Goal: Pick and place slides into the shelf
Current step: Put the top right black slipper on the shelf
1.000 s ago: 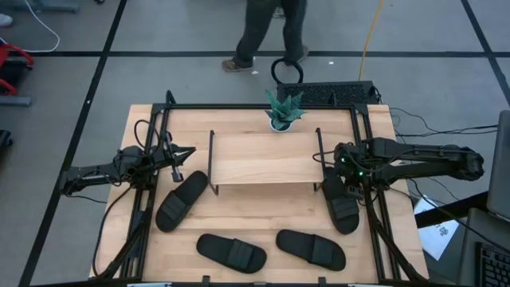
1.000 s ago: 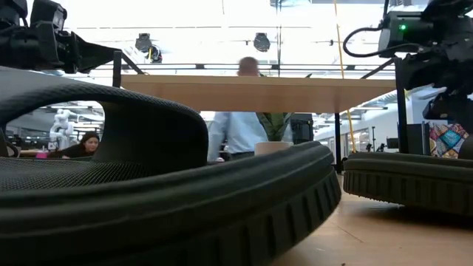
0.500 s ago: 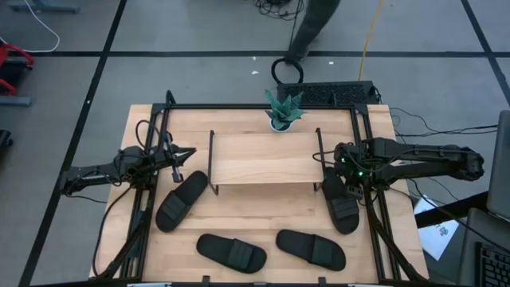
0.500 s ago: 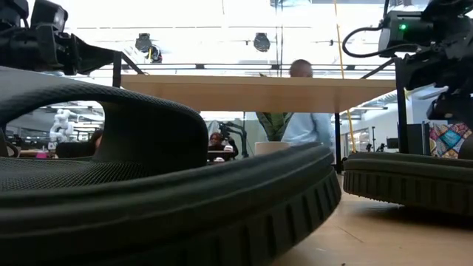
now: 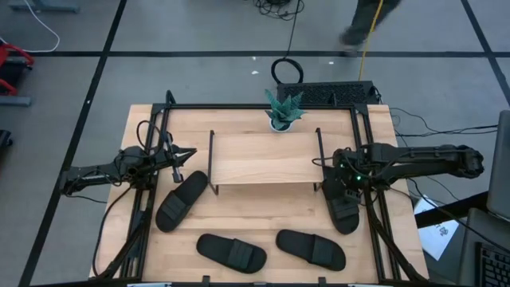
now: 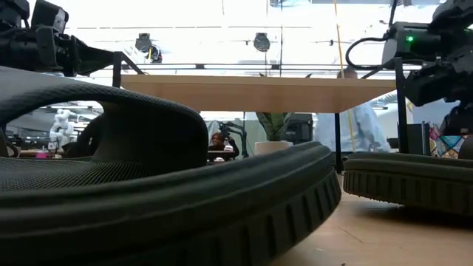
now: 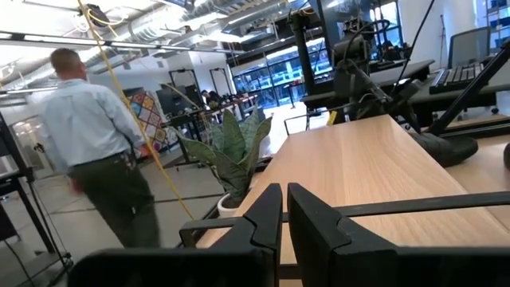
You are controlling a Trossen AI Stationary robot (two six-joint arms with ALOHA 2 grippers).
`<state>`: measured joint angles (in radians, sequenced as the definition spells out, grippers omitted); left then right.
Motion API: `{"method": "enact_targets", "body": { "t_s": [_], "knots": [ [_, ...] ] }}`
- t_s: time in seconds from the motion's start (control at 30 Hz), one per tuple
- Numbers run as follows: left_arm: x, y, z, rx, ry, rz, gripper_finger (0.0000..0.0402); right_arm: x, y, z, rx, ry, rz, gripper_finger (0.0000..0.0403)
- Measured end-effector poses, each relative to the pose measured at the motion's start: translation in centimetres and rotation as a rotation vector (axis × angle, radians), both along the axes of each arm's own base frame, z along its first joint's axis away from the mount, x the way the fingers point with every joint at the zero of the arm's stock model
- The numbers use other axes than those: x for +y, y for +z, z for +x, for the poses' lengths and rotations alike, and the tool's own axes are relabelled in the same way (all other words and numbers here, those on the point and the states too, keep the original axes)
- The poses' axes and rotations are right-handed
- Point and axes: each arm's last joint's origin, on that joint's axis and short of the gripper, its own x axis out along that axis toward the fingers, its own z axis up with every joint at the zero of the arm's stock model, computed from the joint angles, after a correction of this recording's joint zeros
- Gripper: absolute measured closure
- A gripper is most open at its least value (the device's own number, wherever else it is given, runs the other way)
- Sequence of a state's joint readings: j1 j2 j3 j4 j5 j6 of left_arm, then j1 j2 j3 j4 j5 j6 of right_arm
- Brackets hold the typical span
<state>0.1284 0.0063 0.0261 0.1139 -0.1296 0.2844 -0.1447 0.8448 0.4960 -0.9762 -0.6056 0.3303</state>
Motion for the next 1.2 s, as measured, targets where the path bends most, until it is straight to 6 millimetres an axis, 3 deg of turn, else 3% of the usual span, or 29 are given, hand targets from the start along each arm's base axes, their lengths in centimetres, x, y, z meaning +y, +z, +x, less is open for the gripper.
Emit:
{"method": "enact_targets", "body": {
  "t_s": [0.57, 0.97, 1.07, 1.2],
  "knots": [
    [0.0, -0.1, 0.0, 0.011, -0.001, -0.006, 0.0371, 1.8, -0.6, 0.6, -0.017, 0.053, -0.027, 0.0195],
    [0.0, -0.1, 0.0, 0.001, -0.004, -0.025, 0.0371, 2.9, -4.0, 0.2, -0.037, 0.027, 0.093, 0.0197],
    [0.0, 0.0, 0.0, 0.000, -0.004, -0.025, 0.0371, 3.1, -4.0, 0.2, -0.039, 0.040, 0.092, 0.0219],
    [0.0, 0.0, 0.0, 0.000, -0.004, -0.025, 0.0371, 3.4, -3.8, 0.3, -0.084, 0.063, 0.098, 0.0291]
  ]
}}
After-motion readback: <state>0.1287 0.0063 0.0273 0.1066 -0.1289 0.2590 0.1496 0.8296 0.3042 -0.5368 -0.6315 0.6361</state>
